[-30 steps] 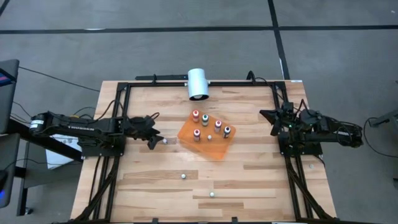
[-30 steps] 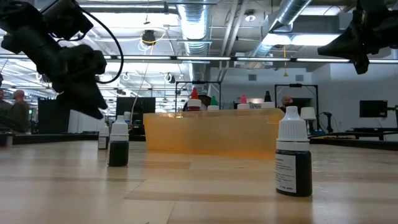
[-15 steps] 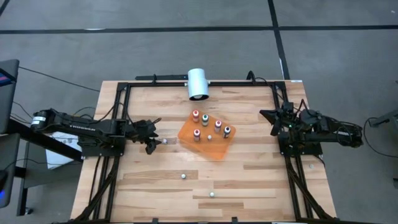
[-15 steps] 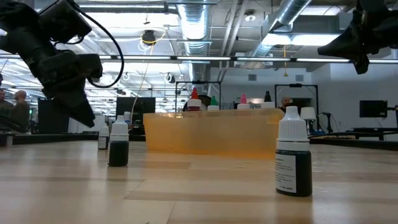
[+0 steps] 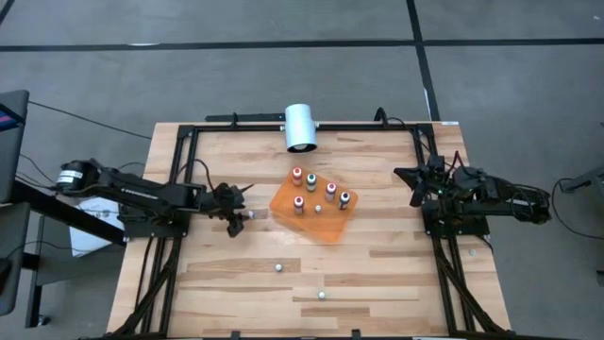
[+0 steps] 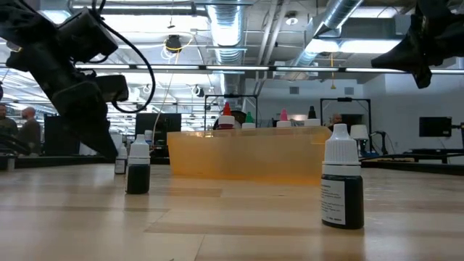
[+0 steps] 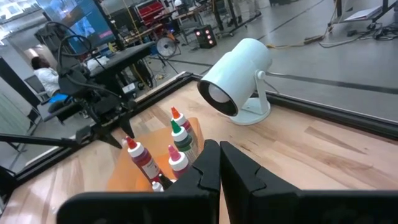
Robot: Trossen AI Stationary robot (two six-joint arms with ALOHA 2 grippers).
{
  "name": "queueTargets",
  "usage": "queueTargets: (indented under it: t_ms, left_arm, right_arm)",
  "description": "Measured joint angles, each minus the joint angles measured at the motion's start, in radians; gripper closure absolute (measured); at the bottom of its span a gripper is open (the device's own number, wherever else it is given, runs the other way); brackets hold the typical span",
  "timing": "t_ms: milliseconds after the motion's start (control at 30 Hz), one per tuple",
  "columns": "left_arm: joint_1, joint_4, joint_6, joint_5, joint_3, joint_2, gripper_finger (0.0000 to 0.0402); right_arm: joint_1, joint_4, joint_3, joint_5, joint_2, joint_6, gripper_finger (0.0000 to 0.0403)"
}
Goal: Pick & Place food coloring
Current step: Put the blue food coloring bottle into the bin
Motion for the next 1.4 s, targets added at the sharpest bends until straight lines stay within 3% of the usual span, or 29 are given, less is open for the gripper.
queueTargets:
  t_ms: [433,633,1200,1400]
  left_arm:
    - [0.0,0.183,0.002,0.048,0.0,0.153,0.0195]
    - [0.001,0.185,0.009,0.052,0.011,0.176,0.02]
    - [0.001,0.119,0.067,0.045,0.058,0.175,0.0324]
    - [0.001,0.086,0.1,0.041,0.12,0.175,0.0332]
  right_arm:
    - [0.0,-0.002,0.0,0.0,0.0,0.0,0.0402]
    - [0.0,-0.002,0.0,0.0,0.0,0.0,0.0402]
    - [0.0,-0.002,0.0,0.0,0.0,0.0,0.0402]
    - [0.0,-0.002,0.0,0.0,0.0,0.0,0.0402]
